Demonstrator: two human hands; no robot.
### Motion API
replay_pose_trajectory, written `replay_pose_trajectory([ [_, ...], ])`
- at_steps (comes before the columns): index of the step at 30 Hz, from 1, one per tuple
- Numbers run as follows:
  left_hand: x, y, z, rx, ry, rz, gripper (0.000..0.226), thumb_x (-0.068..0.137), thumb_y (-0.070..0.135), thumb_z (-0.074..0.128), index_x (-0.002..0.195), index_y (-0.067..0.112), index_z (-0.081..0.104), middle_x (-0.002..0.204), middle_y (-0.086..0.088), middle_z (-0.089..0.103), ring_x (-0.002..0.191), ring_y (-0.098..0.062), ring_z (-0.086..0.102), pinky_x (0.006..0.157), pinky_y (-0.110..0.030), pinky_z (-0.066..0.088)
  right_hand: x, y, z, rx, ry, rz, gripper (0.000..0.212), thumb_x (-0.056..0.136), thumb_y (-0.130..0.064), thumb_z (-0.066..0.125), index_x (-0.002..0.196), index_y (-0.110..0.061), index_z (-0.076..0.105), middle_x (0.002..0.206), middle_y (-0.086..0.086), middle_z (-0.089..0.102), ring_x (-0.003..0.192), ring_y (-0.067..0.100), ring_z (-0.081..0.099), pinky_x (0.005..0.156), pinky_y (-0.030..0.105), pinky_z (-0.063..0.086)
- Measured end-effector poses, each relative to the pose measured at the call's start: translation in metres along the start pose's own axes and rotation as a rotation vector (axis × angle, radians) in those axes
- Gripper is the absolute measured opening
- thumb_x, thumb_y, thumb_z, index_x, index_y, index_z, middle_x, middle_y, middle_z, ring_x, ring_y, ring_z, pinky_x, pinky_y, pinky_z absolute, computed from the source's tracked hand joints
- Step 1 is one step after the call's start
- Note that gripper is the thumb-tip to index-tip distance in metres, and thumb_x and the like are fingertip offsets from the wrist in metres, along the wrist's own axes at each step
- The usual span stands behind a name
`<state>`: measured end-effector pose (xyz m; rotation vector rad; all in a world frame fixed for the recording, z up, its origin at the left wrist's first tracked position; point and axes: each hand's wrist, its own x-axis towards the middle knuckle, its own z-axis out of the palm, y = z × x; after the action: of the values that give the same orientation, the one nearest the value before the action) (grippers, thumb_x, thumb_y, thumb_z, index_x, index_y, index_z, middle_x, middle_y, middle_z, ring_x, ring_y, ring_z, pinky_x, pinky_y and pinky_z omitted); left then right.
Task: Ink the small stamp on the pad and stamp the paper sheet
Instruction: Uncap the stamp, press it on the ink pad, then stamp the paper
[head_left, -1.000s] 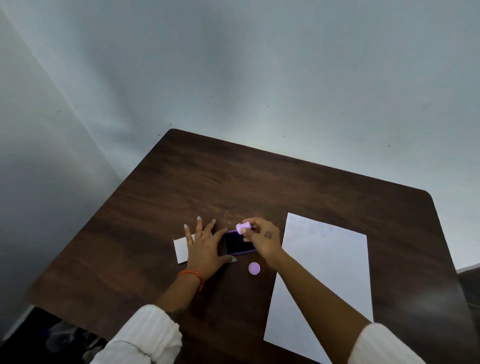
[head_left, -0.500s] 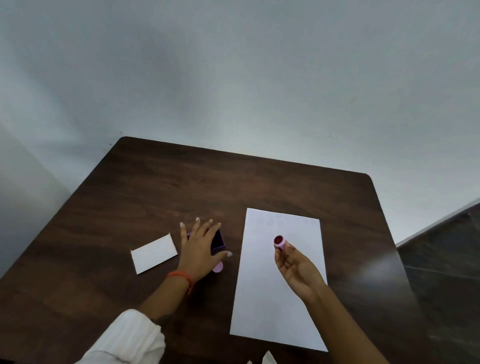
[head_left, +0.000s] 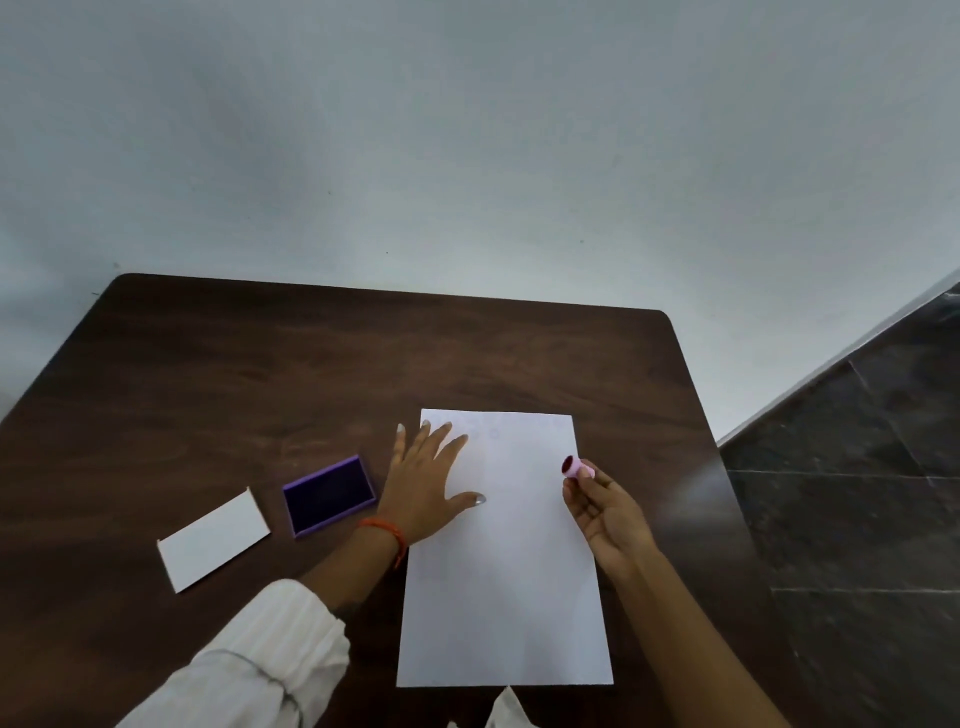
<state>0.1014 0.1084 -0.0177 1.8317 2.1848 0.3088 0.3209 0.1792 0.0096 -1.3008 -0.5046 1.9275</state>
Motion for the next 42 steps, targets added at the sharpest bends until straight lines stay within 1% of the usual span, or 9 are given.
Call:
replay_pose_trajectory([
  [3,0.012,-0.001,0.002,0.013,-0.016,0.005,0.083,0.078,0.064,0.049,0.143,0.023,0.017,0.156,-0.006,0.012,0.144,-0.026,0.003,0.113,-0.043,-0.014,0.011,-0.005,0.015,-0.116,0.041,-0.090,0.022,0.085,-0.005,0.060,0.105,0.003,0.061,0.097,0.012,0.066,0.084,0.020,0.064,0.081,0.031,0.054],
  [5,0.017,-0.002,0.003,0.010,-0.036,0.006,0.086,0.077,0.063,0.051,0.143,0.021,0.016,0.156,-0.008,0.010,0.144,-0.027,0.002,0.114,-0.042,-0.012,0.017,-0.008,0.028,-0.219,0.046,-0.175,0.022,0.083,-0.004,0.062,0.104,0.001,0.061,0.097,0.012,0.067,0.087,0.022,0.065,0.088,0.035,0.051],
  [9,0.018,-0.007,0.011,-0.063,-0.083,0.005,0.088,0.075,0.058,0.059,0.143,0.019,0.017,0.157,-0.009,0.007,0.144,-0.026,0.001,0.117,-0.040,-0.004,0.029,-0.008,0.052,-0.573,0.068,-0.364,0.022,0.080,-0.014,0.068,0.101,-0.009,0.064,0.099,0.010,0.068,0.091,0.021,0.066,0.082,0.030,0.054],
  [14,0.017,-0.009,0.014,-0.212,-0.101,-0.045,0.091,0.074,0.053,0.065,0.143,0.019,0.018,0.157,-0.005,0.005,0.144,-0.023,0.001,0.117,-0.038,0.009,0.044,0.003,0.065,-0.886,0.126,-0.541,0.011,0.081,-0.027,0.065,0.092,-0.022,0.065,0.086,-0.005,0.068,0.079,0.009,0.064,0.077,0.026,0.055],
  [19,0.016,-0.009,0.014,-0.221,-0.106,-0.052,0.091,0.074,0.054,0.064,0.144,0.019,0.015,0.157,-0.004,0.005,0.144,-0.022,0.000,0.117,-0.038,0.010,0.058,0.007,0.067,-1.210,0.124,-0.551,0.018,0.086,-0.028,0.058,0.098,-0.016,0.065,0.101,0.006,0.071,0.089,0.016,0.063,0.080,0.024,0.047],
  [27,0.016,-0.009,0.014,-0.225,-0.111,-0.058,0.093,0.074,0.054,0.064,0.144,0.018,0.014,0.157,-0.004,0.004,0.144,-0.021,0.000,0.117,-0.037,0.010,0.059,0.006,0.071,-1.432,0.083,-0.612,0.018,0.085,-0.018,0.060,0.103,-0.012,0.062,0.107,0.010,0.069,0.095,0.025,0.063,0.084,0.030,0.049],
  [34,0.016,-0.008,0.012,-0.240,-0.128,-0.069,0.092,0.075,0.054,0.063,0.144,0.019,0.012,0.157,-0.003,0.003,0.144,-0.020,0.000,0.117,-0.039,0.009,0.058,0.006,0.076,-1.636,0.033,-0.653,0.023,0.088,-0.012,0.056,0.110,-0.010,0.059,0.115,0.011,0.065,0.100,0.026,0.061,0.084,0.028,0.048],
  [38,0.016,-0.007,0.011,-0.241,-0.134,-0.071,0.092,0.075,0.054,0.063,0.144,0.019,0.012,0.157,-0.003,0.003,0.144,-0.020,0.000,0.117,-0.038,0.008,0.057,0.007,0.076,-1.705,-0.019,-0.708,0.025,0.085,-0.004,0.054,0.110,-0.005,0.057,0.112,0.016,0.064,0.099,0.029,0.060,0.084,0.033,0.050],
  [42,0.017,-0.006,0.011,-0.252,-0.127,-0.074,0.092,0.076,0.053,0.062,0.144,0.019,0.011,0.157,-0.003,0.003,0.144,-0.020,0.000,0.117,-0.037,0.007,0.056,0.008,0.077,-1.729,-0.049,-0.740,0.026,0.084,-0.004,0.056,0.110,-0.003,0.057,0.112,0.017,0.064,0.100,0.029,0.059,0.086,0.034,0.050],
])
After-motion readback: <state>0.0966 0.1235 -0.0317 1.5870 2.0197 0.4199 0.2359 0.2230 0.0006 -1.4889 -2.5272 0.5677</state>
